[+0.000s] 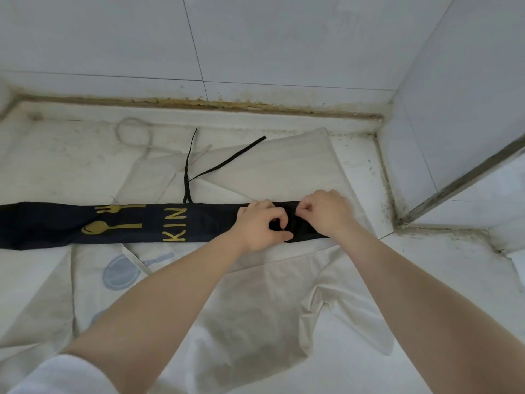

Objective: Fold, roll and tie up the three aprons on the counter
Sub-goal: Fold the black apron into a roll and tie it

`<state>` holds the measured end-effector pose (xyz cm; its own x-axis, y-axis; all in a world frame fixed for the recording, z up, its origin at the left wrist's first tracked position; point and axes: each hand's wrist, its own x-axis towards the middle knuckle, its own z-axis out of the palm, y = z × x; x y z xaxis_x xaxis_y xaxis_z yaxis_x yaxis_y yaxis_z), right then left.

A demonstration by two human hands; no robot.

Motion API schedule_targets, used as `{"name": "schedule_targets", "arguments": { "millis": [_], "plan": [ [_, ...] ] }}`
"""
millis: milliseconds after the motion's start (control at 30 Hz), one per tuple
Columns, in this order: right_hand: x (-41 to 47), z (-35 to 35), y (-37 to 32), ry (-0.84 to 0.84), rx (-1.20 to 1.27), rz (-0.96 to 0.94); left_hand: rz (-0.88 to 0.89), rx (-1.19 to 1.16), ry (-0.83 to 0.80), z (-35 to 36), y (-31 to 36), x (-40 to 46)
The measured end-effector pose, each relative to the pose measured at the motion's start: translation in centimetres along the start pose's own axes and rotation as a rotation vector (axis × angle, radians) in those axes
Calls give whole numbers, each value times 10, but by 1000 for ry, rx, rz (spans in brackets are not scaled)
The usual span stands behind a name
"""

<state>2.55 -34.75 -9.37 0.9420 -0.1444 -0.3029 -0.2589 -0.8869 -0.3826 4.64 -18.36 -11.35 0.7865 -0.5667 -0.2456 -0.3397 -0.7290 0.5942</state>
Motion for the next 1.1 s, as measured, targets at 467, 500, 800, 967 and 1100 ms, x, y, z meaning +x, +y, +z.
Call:
{"name": "schedule_targets", "arguments": {
  "millis": [467, 500, 800, 967, 1100],
  "plan": [
    [-6, -13, 11, 68, 590, 433, 30, 31, 109, 3, -4, 0],
    [-7, -17, 12, 23, 755, 441, 7, 23, 103, 3, -2, 1],
    [-7, -36, -43, -239, 853, 380, -14, 219, -148, -14, 5, 16],
    [-2, -19, -81, -266, 802, 302, 97, 19, -252, -47, -19, -9],
    [-3, 5, -97, -245, 642, 238, 170, 198, -82, -62, -47, -24]
  ]
}}
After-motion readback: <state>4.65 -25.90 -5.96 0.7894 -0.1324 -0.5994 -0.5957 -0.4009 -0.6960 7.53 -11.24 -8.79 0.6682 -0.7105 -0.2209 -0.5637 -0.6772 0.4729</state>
